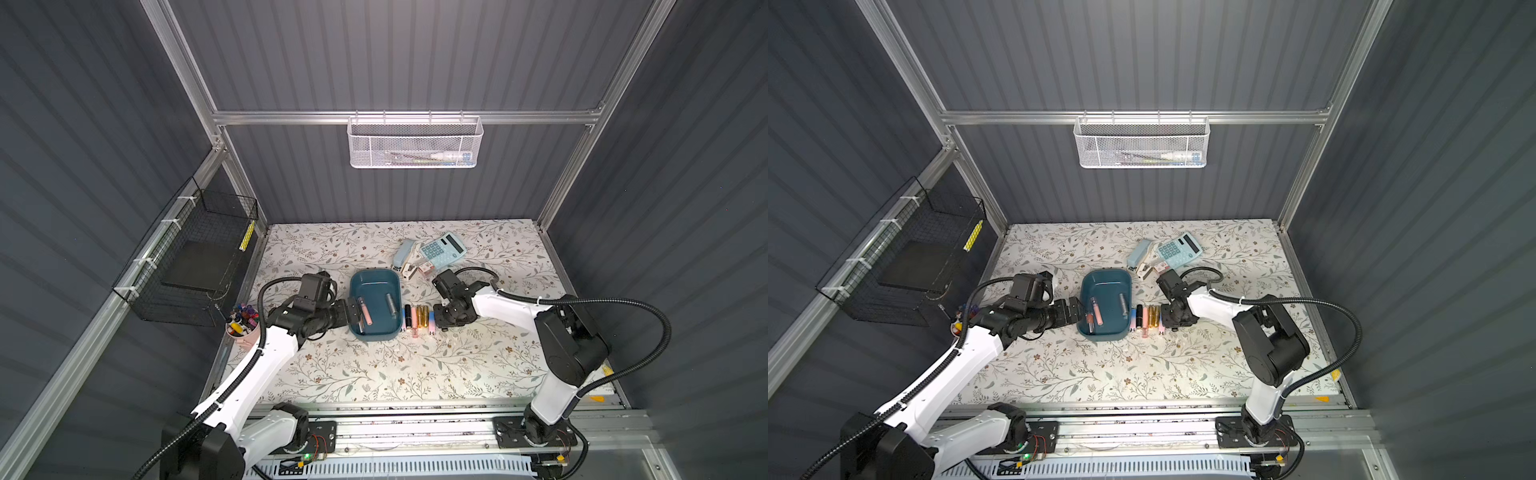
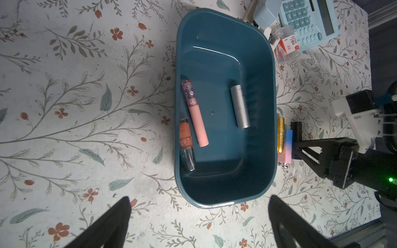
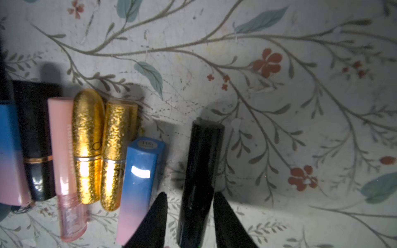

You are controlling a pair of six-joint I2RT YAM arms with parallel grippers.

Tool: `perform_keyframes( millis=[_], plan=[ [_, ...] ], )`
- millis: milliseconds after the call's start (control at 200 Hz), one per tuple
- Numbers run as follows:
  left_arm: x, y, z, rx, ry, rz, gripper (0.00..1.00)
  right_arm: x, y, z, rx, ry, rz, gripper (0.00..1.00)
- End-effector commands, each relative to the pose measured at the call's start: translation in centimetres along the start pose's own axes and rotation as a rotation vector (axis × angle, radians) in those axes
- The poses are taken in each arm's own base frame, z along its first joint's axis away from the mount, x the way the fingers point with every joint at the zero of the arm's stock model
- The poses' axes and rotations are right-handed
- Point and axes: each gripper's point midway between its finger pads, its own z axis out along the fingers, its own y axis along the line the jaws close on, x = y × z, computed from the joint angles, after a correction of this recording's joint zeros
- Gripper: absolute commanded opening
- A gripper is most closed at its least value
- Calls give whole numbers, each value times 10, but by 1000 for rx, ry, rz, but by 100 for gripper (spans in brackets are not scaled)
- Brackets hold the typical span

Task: Put the lipstick into the storage box
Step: Pick up the lipstick at the center of the board.

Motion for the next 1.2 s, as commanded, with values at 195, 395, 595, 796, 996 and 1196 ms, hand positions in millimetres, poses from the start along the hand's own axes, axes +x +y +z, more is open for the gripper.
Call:
perform_keyframes(
  millis=[195,395,595,796,996,1196],
  plan=[
    [2,6,-2,-19,6,-4,100,-1,-7,10,15,32,12,38],
    [3,6,-2,-17,2,-4,100,-2,-9,15,24,47,11,37],
    [5,9,0,-24,5,-3,100,-2,-8,18,31,64,3,35],
    [6,9,2,-19,4,-1,100,0,-13,16,56,74,5,31],
    [5,7,2,-11,-3,7,100,0,-15,10,71,77,9,26],
    [5,6,-3,-1,-18,13,100,-1,-15,4,75,79,15,24]
  ],
)
